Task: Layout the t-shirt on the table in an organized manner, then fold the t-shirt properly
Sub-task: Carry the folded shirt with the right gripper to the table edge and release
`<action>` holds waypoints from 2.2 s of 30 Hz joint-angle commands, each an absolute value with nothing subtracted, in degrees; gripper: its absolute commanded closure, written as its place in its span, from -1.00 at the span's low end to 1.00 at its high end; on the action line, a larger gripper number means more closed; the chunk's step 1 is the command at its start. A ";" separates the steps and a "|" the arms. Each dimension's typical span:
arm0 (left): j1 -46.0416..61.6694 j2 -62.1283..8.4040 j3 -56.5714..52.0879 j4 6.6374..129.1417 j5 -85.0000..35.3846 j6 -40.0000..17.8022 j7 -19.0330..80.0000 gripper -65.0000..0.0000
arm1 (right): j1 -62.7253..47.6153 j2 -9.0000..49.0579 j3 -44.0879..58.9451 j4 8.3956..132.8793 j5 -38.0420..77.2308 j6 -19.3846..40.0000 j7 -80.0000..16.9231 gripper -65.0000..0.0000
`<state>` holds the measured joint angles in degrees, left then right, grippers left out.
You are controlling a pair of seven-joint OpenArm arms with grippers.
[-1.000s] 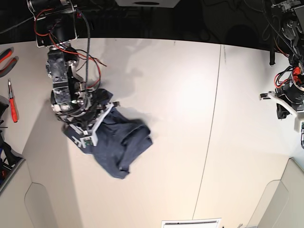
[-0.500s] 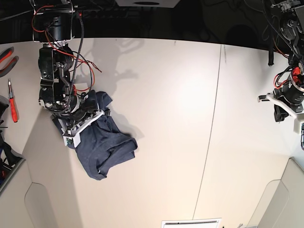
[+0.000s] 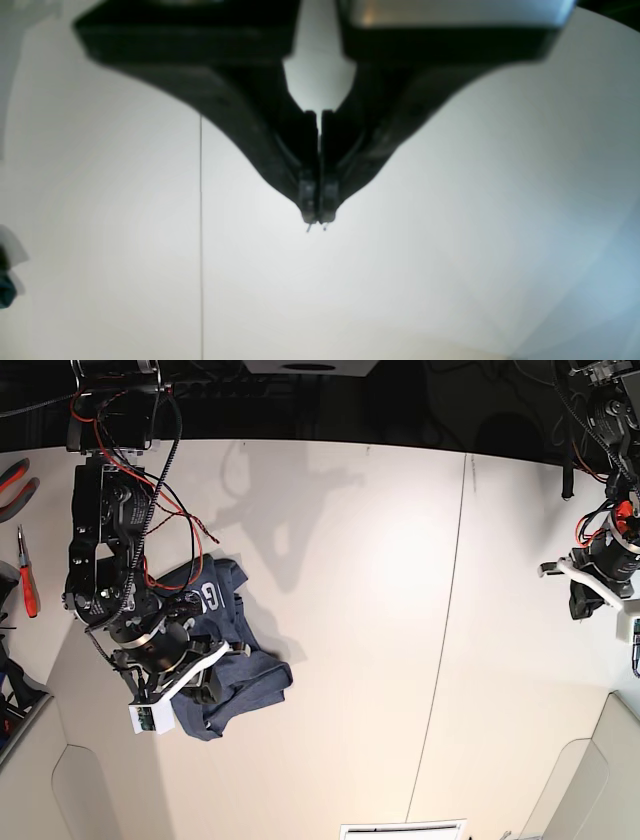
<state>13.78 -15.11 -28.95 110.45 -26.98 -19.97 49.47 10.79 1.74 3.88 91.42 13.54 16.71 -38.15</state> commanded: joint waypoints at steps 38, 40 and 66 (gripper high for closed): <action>13.34 -14.76 -29.28 111.42 -31.11 -21.91 46.13 1.00 | 23.77 8.84 4.78 51.29 -3.62 -2.81 -22.83 1.00; 13.32 -14.79 -29.28 111.42 -31.11 -21.91 44.45 1.00 | 23.42 8.84 4.78 56.38 -3.11 -2.81 -22.96 1.00; 24.64 -14.79 -37.69 114.26 -44.23 -31.64 49.69 1.00 | -12.49 21.41 6.00 113.89 1.52 6.46 -37.28 1.00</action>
<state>24.49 -14.09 -37.47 113.12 -43.46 -31.18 50.70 -12.82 20.80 5.54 113.01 1.58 6.50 -38.37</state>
